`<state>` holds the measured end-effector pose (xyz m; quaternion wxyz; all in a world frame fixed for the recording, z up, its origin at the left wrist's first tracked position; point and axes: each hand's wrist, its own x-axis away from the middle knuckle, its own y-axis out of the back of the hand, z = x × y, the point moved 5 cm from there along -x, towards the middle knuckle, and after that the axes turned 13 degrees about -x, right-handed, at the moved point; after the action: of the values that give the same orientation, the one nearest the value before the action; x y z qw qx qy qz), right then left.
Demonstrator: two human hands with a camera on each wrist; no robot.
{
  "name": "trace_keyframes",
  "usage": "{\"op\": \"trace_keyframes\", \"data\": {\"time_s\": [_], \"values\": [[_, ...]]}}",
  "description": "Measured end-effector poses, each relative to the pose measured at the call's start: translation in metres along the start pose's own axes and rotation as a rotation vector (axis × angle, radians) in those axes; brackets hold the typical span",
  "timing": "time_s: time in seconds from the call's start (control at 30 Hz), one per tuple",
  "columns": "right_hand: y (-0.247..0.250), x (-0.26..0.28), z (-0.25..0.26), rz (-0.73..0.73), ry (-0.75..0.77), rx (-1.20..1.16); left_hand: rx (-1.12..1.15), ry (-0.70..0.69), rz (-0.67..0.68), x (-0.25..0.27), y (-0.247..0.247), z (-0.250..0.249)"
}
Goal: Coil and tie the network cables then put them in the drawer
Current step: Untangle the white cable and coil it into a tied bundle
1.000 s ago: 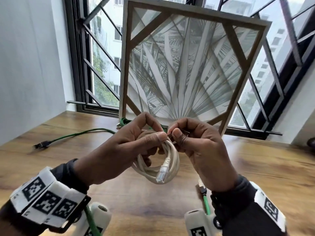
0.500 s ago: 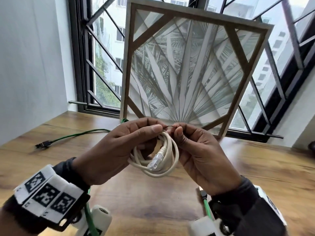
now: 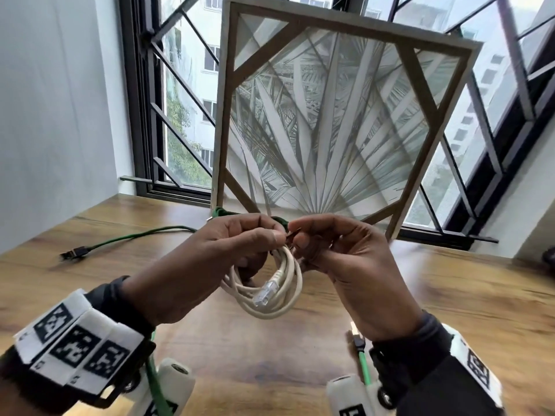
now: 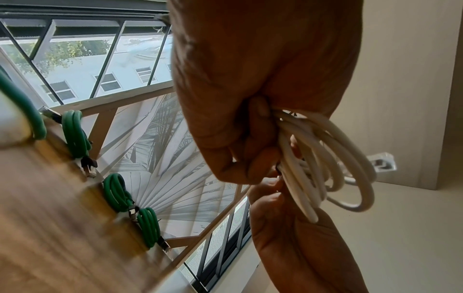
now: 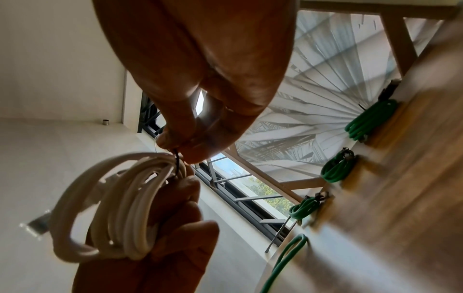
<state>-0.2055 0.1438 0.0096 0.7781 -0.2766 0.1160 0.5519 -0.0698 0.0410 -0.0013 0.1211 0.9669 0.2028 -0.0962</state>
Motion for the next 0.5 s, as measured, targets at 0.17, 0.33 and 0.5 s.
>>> {"op": "trace_keyframes", "data": {"time_s": [0.17,0.33,0.5], "values": [[-0.0021,-0.0011,-0.0022,-0.031,-0.013,-0.143,0.041,0.017,0.002,-0.0003,-0.0004,0.0016],[-0.0002,-0.0015,-0.0054,-0.065,-0.022,-0.276,0.073,-0.001,-0.015,0.002,0.0008,-0.0024],[0.0002,-0.001,0.0002,-0.079,0.063,-0.193,0.069,0.039,-0.033,0.0022,0.0004,-0.0015]]}}
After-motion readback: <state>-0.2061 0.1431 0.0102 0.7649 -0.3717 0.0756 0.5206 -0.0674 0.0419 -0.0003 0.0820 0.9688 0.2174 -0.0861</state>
